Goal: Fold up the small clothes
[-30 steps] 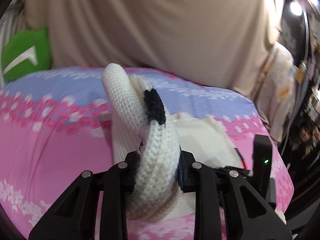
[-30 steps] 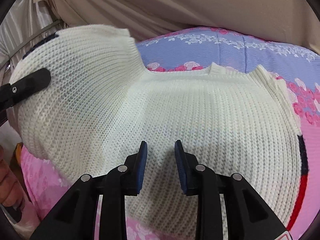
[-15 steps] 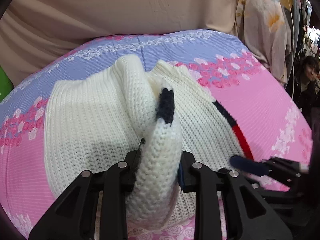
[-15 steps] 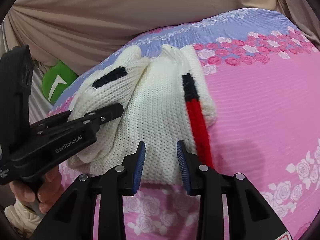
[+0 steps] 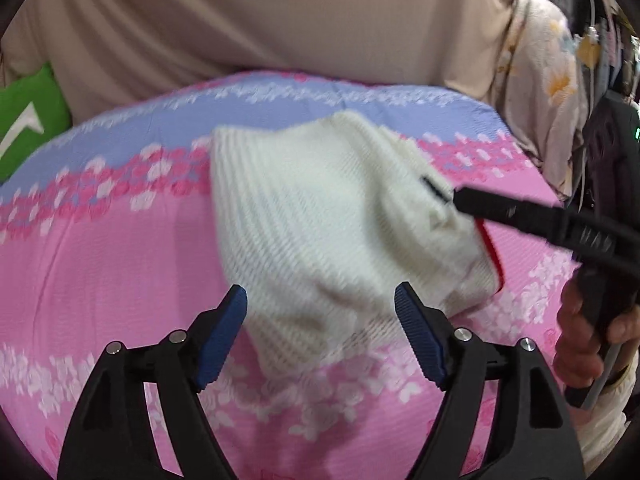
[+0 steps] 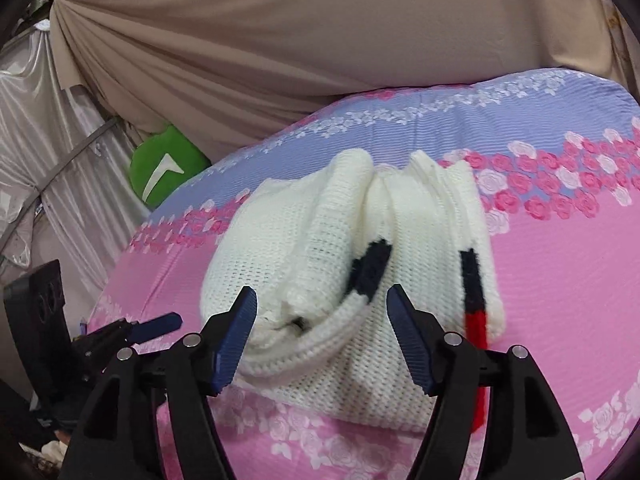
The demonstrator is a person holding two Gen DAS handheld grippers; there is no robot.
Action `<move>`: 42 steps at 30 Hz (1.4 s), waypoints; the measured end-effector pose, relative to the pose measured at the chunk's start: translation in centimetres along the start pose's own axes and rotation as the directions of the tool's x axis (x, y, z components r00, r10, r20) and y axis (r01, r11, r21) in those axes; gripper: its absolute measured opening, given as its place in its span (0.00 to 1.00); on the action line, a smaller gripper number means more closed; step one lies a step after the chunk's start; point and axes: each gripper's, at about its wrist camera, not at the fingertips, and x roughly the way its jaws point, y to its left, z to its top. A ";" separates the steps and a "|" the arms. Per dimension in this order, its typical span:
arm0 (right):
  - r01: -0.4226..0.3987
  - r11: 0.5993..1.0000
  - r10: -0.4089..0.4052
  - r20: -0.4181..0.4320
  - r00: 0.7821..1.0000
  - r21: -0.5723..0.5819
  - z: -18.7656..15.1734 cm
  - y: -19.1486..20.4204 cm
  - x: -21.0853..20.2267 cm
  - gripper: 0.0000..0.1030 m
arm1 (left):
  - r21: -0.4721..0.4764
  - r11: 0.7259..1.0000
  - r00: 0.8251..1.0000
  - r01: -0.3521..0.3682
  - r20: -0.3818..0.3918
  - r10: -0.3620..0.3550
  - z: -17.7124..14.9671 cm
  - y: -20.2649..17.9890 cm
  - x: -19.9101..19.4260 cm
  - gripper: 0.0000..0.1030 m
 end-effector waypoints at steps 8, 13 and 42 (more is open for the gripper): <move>0.045 0.998 -0.045 0.001 0.999 -0.036 -0.3 2.0 0.9 0.70 | -0.023 0.997 0.995 -0.073 -0.071 0.072 -1.6 0.8 3.0 0.72; 0.064 0.996 -0.066 -0.019 0.998 -0.068 -1.1 2.4 1.4 0.71 | -0.015 0.997 0.993 -0.078 -0.085 0.077 -1.8 0.4 3.8 0.72; 0.075 0.997 -0.076 0.028 0.997 0.037 1.0 -2.4 -0.2 0.68 | -0.061 0.996 0.998 0.062 0.014 -0.061 -0.9 2.6 -0.2 0.63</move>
